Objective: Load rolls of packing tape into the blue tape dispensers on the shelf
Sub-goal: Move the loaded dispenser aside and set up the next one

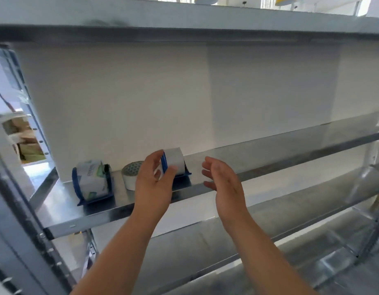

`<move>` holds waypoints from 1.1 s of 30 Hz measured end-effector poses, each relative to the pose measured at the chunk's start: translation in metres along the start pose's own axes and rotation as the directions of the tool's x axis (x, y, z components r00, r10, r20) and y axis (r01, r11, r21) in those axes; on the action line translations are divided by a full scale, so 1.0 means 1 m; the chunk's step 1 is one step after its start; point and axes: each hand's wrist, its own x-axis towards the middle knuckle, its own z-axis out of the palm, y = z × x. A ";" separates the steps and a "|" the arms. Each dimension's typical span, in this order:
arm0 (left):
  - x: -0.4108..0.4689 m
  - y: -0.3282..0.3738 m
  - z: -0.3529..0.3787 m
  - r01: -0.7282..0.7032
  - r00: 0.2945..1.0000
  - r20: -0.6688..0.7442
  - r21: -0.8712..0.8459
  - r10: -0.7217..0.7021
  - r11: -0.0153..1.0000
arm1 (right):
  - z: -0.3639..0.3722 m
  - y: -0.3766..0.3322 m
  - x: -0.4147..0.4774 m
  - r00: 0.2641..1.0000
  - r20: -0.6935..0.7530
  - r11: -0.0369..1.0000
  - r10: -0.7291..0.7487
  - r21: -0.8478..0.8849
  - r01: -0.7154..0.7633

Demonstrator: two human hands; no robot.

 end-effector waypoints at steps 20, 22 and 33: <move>0.019 -0.014 0.039 0.148 0.987 -0.117 0.331 -0.115 0.932 | 0.006 0.033 0.073 0.887 0.461 0.965 0.010 -0.237 0.112; 0.023 -0.011 0.037 0.139 0.988 -0.105 0.334 -0.110 0.932 | 0.007 0.034 0.072 0.889 0.458 0.957 0.005 -0.261 0.129; 0.078 0.009 0.026 0.195 0.977 -0.103 0.074 -0.187 0.978 | 0.011 0.034 0.073 0.881 0.467 0.958 0.079 -0.281 0.063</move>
